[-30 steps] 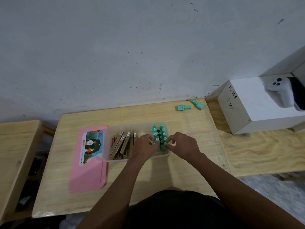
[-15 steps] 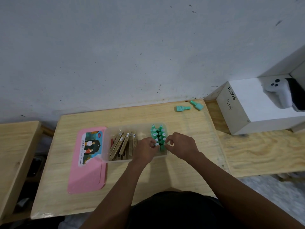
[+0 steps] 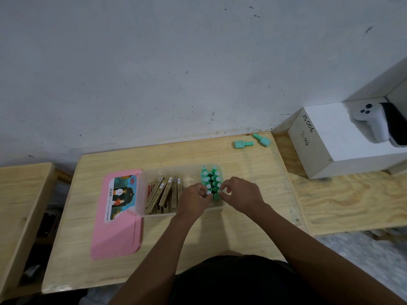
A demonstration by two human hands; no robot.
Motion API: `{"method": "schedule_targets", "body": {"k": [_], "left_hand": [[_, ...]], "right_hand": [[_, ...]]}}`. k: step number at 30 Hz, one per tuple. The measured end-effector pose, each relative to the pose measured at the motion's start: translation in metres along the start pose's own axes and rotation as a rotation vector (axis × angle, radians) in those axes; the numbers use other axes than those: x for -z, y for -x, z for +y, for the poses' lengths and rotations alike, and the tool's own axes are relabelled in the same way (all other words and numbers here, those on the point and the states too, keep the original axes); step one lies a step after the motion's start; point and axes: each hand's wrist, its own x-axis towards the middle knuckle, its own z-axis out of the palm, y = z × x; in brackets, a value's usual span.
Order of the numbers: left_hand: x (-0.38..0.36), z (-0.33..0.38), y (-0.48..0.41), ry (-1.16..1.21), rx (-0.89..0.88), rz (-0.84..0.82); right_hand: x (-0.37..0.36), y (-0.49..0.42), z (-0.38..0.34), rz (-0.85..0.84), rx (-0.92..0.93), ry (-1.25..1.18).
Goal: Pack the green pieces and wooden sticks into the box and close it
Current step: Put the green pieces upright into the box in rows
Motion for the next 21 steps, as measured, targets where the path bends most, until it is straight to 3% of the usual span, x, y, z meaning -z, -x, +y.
{"method": "schedule_targets", "body": {"k": [8,12,21], "left_hand": [[0.001,0.001,0.001,-0.014,0.008,0.01],[0.005,0.006,0.0,-0.091,-0.008,0.016],[0.019,0.049,-0.029,-0.149,-0.135,0.094]], "right_hand": [[-0.001,0.0,0.002,0.0,-0.006,-0.034],[0.006,-0.002,0.009,0.09,-0.024,-0.087],[0.043,-0.016,0.084,0.211,-0.264,-0.191]]}}
